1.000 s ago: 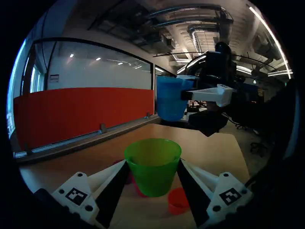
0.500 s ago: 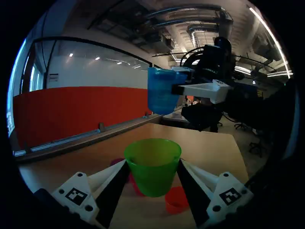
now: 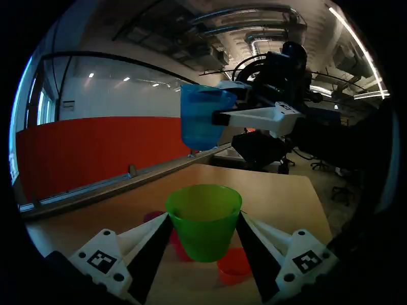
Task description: Pour water
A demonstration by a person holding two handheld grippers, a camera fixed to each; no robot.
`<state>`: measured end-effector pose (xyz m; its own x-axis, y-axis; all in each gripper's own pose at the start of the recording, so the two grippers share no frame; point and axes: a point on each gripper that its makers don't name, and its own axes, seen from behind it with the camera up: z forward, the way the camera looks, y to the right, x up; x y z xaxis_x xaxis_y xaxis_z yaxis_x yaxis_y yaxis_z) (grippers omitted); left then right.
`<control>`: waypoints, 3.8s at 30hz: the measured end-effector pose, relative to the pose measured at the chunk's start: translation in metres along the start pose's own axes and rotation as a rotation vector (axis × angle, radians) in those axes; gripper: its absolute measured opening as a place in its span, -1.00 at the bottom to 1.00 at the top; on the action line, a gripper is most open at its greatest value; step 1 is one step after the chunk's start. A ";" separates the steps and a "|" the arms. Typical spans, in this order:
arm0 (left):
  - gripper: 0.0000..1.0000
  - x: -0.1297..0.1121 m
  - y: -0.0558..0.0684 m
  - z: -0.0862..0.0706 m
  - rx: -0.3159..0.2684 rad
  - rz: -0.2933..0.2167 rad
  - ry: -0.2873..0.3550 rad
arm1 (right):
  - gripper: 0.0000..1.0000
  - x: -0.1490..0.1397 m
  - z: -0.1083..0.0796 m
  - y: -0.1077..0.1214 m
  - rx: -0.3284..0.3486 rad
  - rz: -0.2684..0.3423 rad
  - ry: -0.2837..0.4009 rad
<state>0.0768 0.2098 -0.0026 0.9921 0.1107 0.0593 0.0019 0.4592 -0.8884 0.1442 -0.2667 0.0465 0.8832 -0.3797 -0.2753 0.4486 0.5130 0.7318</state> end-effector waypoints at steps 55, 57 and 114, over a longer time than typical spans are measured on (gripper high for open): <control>0.66 0.012 -0.006 -0.004 0.031 0.020 0.035 | 0.80 0.008 0.033 0.014 0.018 -0.394 -0.070; 0.66 0.012 -0.006 -0.004 0.030 0.019 0.036 | 0.80 0.008 0.034 0.014 0.019 -0.407 -0.073; 0.66 0.018 -0.001 -0.003 0.026 0.037 0.037 | 0.80 0.007 0.040 0.024 -0.023 -0.620 -0.106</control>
<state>0.0954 0.2090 -0.0018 0.9954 0.0958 0.0092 -0.0379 0.4777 -0.8777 0.1562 -0.2880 0.0869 0.4400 -0.6856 -0.5800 0.8769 0.1887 0.4421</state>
